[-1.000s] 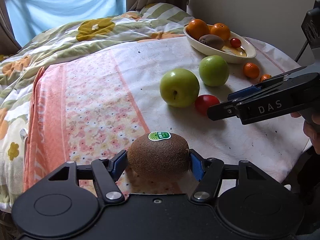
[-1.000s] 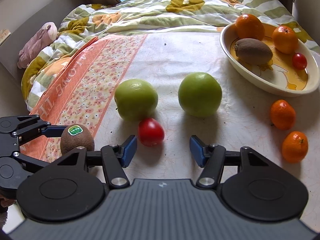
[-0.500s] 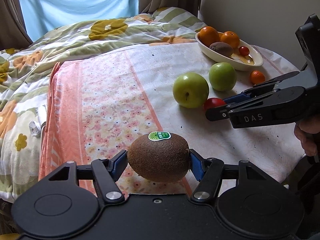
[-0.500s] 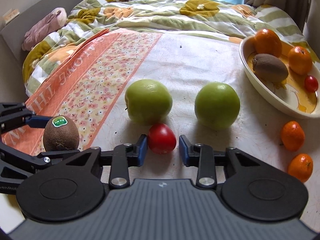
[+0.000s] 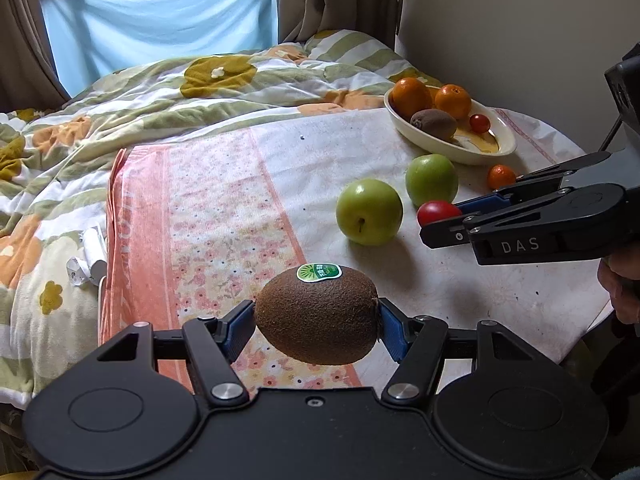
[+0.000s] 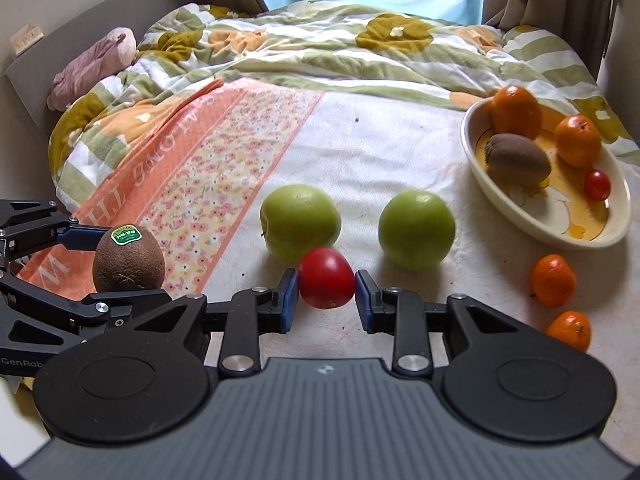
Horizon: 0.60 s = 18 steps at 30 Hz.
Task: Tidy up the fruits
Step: 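Carry the kiwi and tomato over the white bowl with both grippers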
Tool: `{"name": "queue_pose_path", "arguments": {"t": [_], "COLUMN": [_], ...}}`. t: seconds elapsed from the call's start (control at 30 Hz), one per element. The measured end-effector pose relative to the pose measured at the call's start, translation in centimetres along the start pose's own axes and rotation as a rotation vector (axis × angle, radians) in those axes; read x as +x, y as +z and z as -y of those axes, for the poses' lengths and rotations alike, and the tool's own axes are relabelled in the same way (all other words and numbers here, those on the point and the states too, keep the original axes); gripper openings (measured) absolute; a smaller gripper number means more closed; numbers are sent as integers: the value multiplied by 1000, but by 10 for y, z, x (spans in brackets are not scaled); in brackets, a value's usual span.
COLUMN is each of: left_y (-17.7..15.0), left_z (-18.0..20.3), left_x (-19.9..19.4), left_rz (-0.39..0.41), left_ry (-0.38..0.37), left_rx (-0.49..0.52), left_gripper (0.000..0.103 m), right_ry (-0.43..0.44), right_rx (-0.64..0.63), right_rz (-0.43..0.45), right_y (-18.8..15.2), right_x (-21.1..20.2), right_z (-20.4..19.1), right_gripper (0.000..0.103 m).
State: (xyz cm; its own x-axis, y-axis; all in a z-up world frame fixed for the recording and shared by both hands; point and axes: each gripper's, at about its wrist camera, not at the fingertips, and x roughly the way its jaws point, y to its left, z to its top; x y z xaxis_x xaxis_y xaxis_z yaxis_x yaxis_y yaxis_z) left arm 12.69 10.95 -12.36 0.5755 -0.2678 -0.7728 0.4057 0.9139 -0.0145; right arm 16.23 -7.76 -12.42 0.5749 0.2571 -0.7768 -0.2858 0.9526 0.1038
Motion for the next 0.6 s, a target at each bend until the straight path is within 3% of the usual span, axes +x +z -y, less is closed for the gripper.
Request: {"name": "queue_pose_path", "arguments": {"t": [0.33, 0.6], "left_y": [39, 81], "left_z": [22, 60], "left_x": [-30, -33], "left_rz": [70, 121], "left_ry": [29, 48], "left_rx": [15, 8], "left_gripper": [69, 69], "right_ry": [-15, -22], "right_rx": [61, 67], "right_rz": [72, 107], "right_y": [15, 32], "right_x": [-49, -77], "right_z": [24, 75], "right_gripper": [45, 45]}}
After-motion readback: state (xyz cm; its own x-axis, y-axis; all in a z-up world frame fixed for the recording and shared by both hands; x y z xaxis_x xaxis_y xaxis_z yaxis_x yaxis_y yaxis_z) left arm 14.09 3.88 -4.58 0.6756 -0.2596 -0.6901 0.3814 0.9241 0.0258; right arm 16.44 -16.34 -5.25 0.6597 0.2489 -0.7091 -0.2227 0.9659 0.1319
